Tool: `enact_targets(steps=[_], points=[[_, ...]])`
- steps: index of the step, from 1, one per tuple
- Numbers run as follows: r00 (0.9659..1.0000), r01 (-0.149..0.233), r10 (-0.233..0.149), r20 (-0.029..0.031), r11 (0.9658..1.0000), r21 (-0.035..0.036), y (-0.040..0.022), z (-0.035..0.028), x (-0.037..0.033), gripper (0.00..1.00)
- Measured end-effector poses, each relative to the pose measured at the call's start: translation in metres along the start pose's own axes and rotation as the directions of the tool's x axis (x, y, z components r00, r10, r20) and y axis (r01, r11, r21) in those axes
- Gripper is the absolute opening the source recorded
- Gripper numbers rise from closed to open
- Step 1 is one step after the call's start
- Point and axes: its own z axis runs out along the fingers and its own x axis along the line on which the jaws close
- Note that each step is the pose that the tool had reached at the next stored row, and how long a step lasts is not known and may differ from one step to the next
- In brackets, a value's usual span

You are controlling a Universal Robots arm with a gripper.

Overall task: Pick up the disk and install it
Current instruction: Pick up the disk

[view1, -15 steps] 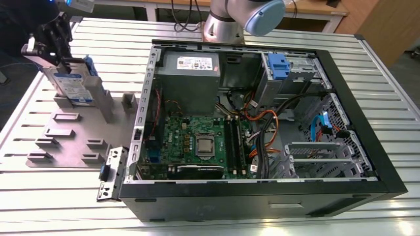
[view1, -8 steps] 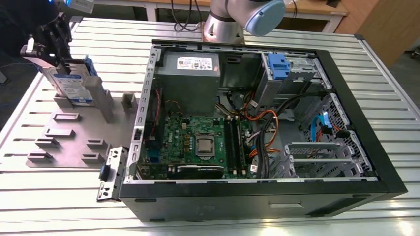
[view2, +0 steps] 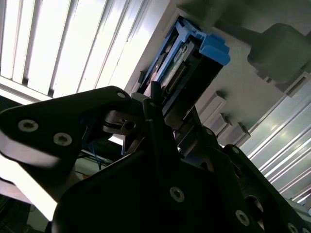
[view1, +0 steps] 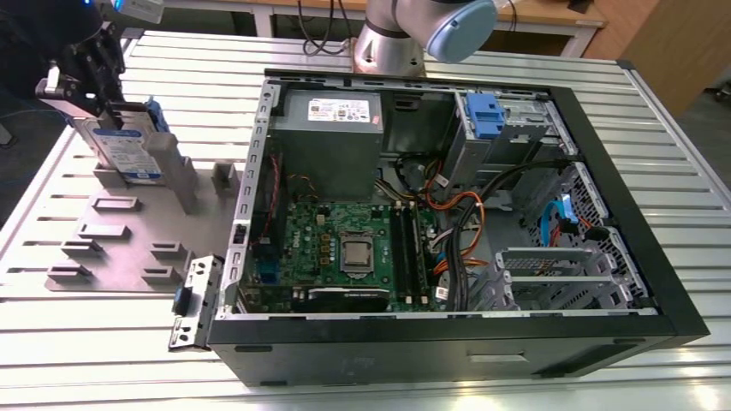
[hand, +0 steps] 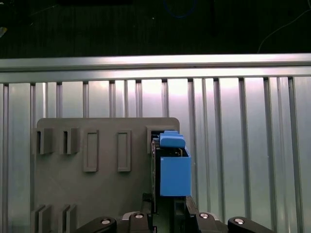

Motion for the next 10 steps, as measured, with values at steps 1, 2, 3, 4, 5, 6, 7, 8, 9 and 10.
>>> enact_targets(steps=[1, 2, 3, 4, 5, 6, 7, 8, 9, 10], points=[[1.0000, 0.000, 0.000, 0.0000, 1.0000, 0.0000, 0.0000, -0.0005, 0.0000, 0.35], [1.0000, 0.000, 0.000, 0.0001, 1.0000, 0.0001, 0.0000, -0.0010, -0.0001, 0.35], [1.0000, 0.000, 0.000, 0.0000, 1.0000, 0.0001, 0.0000, -0.0018, -0.0001, 0.35], [1.0000, 0.000, 0.000, 0.0001, 1.0000, 0.0001, 0.0000, -0.0027, -0.0001, 0.35], [1.0000, 0.000, 0.000, 0.0000, 1.0000, 0.0000, 0.0001, -0.0041, -0.0002, 0.35], [1.0000, 0.000, 0.000, 0.0000, 1.0000, 0.0000, 0.0002, -0.0061, -0.0003, 0.35], [1.0000, 0.000, 0.000, 0.0000, 1.0000, 0.0000, 0.0002, -0.0081, -0.0004, 0.35], [1.0000, 0.000, 0.000, 0.0000, 1.0000, 0.0000, 0.0003, -0.0101, -0.0004, 0.35], [1.0000, 0.000, 0.000, 0.0000, 1.0000, 0.0000, 0.0004, -0.0120, -0.0005, 0.35], [1.0000, 0.000, 0.000, 0.0001, 1.0000, 0.0001, 0.0004, -0.0141, -0.0006, 0.35]])
